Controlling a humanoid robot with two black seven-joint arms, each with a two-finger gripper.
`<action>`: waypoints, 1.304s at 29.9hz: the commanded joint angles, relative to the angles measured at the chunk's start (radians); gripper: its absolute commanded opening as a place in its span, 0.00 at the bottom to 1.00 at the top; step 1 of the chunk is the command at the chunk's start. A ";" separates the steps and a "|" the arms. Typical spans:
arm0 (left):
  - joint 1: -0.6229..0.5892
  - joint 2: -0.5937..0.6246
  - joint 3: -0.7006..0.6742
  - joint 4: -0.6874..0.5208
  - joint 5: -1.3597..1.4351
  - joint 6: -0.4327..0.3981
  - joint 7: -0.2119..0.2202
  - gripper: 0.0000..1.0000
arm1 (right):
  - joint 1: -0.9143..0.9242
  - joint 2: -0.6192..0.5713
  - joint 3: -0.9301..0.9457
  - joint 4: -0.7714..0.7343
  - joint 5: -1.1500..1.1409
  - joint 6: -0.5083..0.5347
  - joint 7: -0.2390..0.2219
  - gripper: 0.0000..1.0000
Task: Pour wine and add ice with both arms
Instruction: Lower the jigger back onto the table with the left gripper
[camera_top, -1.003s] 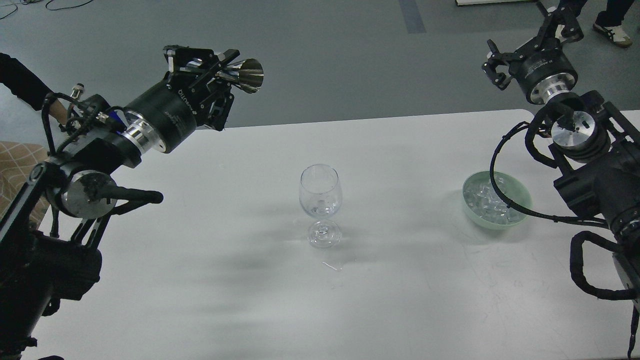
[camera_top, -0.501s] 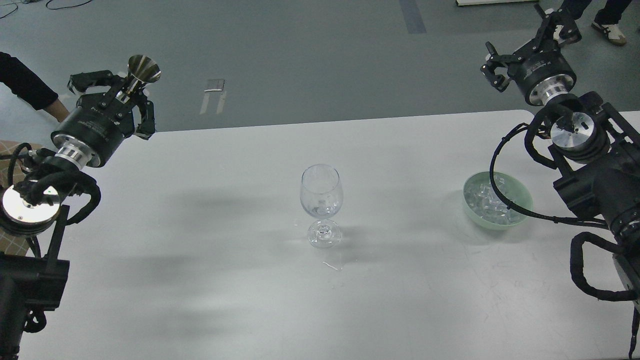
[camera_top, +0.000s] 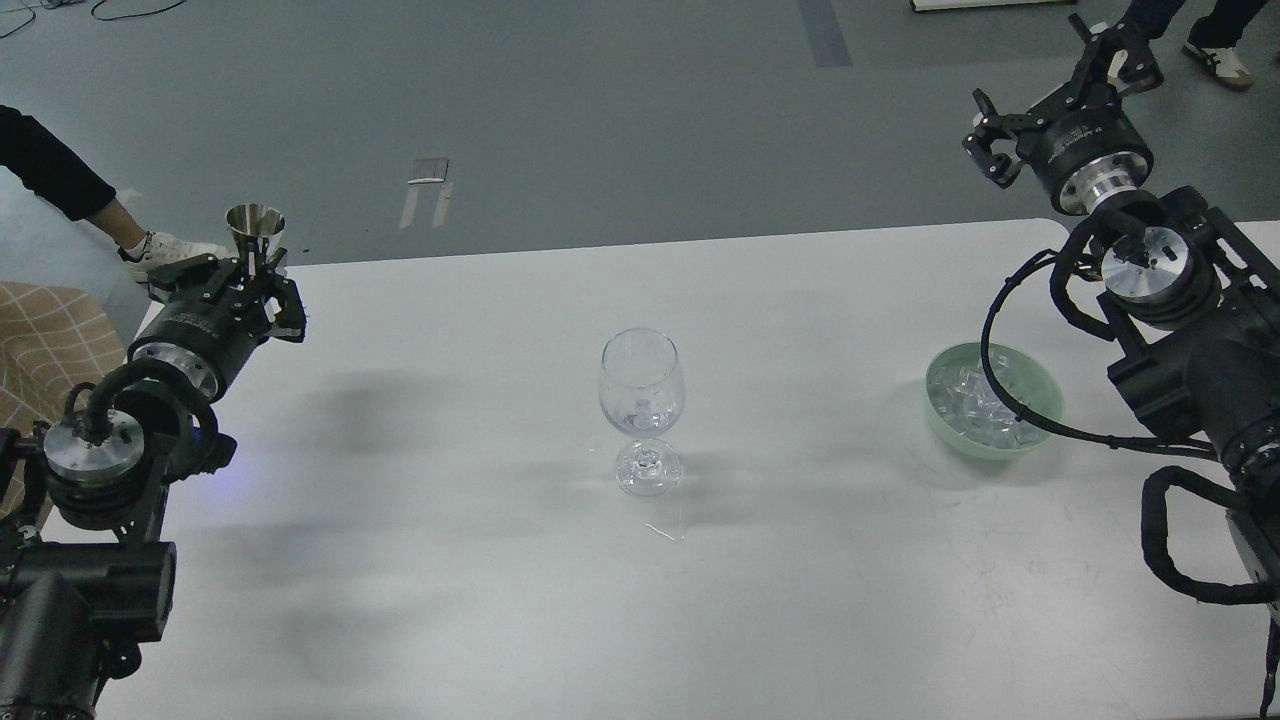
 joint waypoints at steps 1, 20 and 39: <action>-0.003 -0.001 0.000 0.096 -0.036 -0.042 -0.022 0.00 | 0.000 0.000 -0.001 0.000 -0.003 -0.002 0.000 1.00; -0.013 -0.042 0.017 0.115 -0.099 0.157 -0.081 0.00 | -0.009 0.001 -0.001 0.000 -0.009 -0.014 0.000 1.00; -0.001 -0.076 0.019 0.117 -0.101 0.159 -0.082 0.00 | -0.011 0.001 -0.001 0.000 -0.008 -0.014 -0.001 1.00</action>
